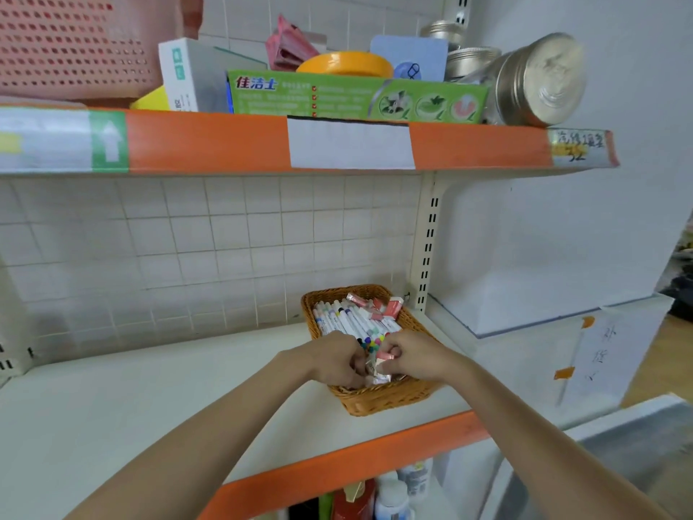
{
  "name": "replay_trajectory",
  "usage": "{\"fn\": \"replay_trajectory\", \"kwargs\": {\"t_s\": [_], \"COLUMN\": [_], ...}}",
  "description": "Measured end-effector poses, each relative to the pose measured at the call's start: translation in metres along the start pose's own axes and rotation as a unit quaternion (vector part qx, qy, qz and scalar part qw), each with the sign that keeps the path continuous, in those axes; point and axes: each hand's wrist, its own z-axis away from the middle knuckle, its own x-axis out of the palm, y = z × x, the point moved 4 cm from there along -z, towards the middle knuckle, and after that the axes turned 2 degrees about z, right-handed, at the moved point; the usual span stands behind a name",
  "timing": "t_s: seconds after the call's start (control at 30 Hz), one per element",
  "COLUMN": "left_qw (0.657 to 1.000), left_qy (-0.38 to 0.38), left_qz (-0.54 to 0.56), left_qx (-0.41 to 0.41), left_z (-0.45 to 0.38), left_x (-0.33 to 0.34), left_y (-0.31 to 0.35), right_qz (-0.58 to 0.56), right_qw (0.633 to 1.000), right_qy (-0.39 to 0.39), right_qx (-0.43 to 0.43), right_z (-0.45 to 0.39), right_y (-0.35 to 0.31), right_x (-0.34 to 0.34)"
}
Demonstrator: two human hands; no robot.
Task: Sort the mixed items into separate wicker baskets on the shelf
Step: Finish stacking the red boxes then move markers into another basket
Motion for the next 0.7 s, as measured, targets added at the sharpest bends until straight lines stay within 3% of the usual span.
{"fn": "replay_trajectory", "kwargs": {"t_s": [0.1,0.23,0.4,0.53,0.7], "left_qw": [0.999,0.980,0.934,0.905,0.909], "left_qy": [0.047,0.197,0.326,0.338,0.320], "left_qz": [-0.012,-0.013,0.118,0.209,0.168], "left_qx": [-0.002,-0.023,-0.085,-0.152,-0.210], "left_z": [0.003,0.018,0.056,0.095,0.159], "left_x": [-0.004,-0.016,-0.025,-0.021,-0.017], "left_y": [-0.002,-0.006,-0.025,-0.048,-0.076], "right_qz": [-0.006,-0.022,-0.030,-0.031,-0.085], "right_qw": [0.999,0.991,0.978,0.975,0.968], "right_qy": [0.034,0.115,0.157,0.123,0.056], "right_qx": [-0.020,-0.064,-0.136,-0.185,-0.230], "right_z": [0.002,0.003,0.000,-0.002,-0.014], "right_y": [-0.003,-0.016,-0.056,-0.098,-0.152], "right_x": [0.000,-0.003,0.000,0.021,0.063]}}
